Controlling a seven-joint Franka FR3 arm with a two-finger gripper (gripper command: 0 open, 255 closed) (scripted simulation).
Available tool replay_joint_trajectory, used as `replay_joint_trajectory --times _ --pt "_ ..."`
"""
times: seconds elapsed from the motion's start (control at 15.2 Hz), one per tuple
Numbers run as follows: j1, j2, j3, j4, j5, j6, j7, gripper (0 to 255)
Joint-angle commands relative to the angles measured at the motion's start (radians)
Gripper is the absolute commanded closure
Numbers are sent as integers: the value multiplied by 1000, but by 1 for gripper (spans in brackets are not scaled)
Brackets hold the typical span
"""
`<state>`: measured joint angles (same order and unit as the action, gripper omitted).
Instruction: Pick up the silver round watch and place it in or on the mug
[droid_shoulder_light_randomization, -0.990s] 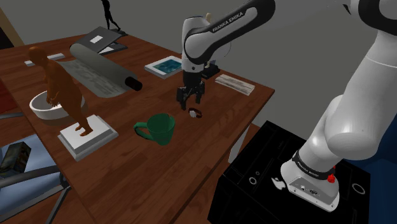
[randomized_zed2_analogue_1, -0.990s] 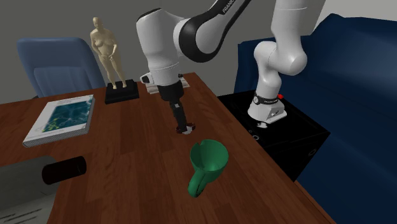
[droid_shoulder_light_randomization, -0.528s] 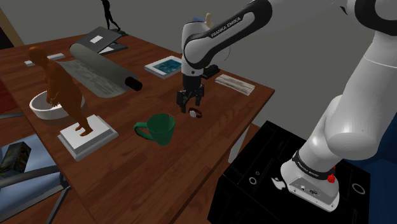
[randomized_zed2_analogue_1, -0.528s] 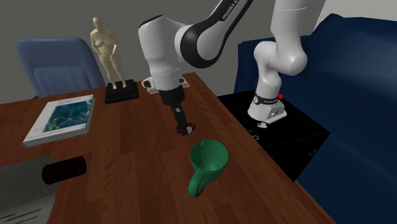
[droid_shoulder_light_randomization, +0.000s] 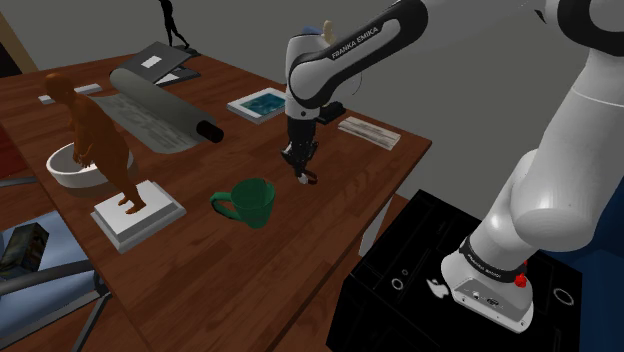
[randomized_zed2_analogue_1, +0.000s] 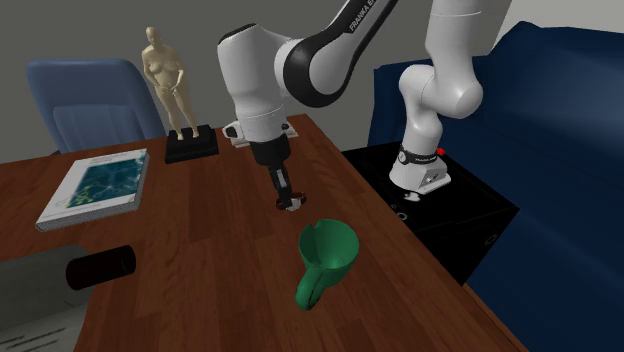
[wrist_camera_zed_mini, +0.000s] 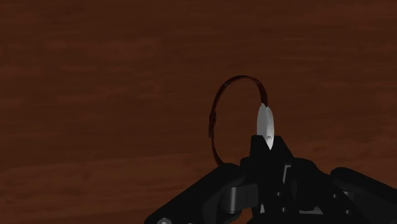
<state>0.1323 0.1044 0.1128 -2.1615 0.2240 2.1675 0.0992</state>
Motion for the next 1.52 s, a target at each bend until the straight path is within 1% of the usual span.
replay_joint_trajectory --times 0.0,0.2,1.45 --pt "0 0 0 0 0 0 0 255" --pt "0 0 0 0 0 0 0 255" --pt "-6 -110 -5 133 -14 -240 41 255"
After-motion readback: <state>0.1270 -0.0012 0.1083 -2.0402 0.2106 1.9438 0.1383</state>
